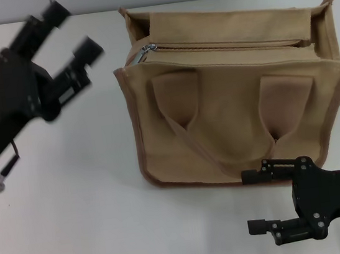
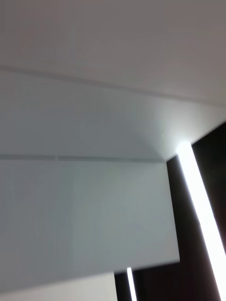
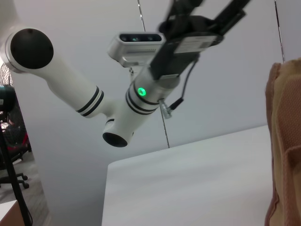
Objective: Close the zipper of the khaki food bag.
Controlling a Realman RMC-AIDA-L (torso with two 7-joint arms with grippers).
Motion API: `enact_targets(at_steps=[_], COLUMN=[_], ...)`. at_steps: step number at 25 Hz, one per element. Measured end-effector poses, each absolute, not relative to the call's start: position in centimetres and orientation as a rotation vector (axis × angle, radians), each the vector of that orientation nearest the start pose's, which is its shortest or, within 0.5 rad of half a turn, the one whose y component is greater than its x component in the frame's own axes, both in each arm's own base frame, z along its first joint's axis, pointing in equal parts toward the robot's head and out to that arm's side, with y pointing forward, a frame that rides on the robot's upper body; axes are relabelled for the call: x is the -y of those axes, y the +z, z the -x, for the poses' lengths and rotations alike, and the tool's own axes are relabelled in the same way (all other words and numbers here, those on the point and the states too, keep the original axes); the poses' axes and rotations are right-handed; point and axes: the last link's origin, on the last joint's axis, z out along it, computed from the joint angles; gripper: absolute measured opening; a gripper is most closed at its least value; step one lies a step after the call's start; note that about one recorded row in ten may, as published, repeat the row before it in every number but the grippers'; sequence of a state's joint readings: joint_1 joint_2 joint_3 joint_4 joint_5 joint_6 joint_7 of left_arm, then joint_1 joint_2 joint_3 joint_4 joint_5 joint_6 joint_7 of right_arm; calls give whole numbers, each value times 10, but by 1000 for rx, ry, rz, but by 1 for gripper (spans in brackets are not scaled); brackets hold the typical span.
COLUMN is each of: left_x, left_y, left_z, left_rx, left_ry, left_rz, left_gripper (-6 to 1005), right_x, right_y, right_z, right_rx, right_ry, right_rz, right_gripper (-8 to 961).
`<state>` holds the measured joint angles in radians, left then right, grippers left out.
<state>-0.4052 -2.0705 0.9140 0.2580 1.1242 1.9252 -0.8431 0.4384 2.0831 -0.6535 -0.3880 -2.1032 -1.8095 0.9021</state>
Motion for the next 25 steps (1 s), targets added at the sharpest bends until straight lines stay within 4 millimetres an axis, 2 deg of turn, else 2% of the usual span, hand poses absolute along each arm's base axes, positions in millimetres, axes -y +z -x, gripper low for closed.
enact_targets(at_steps=[6,10,12,16,20,25], left_x=[-295,-300,-297,-290,-285,-294], left_y=[18,16,13,7,-4,-12], left_z=[272,286,297,300,294,285], left_rx=[339,375,381,340,245,161], left_ry=[-1316,-1184,-1091,-1022,-979,-947], left_rz=[2052,2063,2129,2236,2308,2322], left_gripper=[807,805,804,802,800,797], right_x=[-237,-236,-236,-236,-236,-237], right_y=[-41,-41,-41,-41,-40,-40], right_z=[-279,-280,-280,-281,-281,-281], right_rx=[-320,-324,-327,-328,-328,-328], right_ry=[967,964,963,960,958,958], right_rz=[2937,2936,2935,2933,2932,2933], right_gripper=[783,783,783,782,782,782])
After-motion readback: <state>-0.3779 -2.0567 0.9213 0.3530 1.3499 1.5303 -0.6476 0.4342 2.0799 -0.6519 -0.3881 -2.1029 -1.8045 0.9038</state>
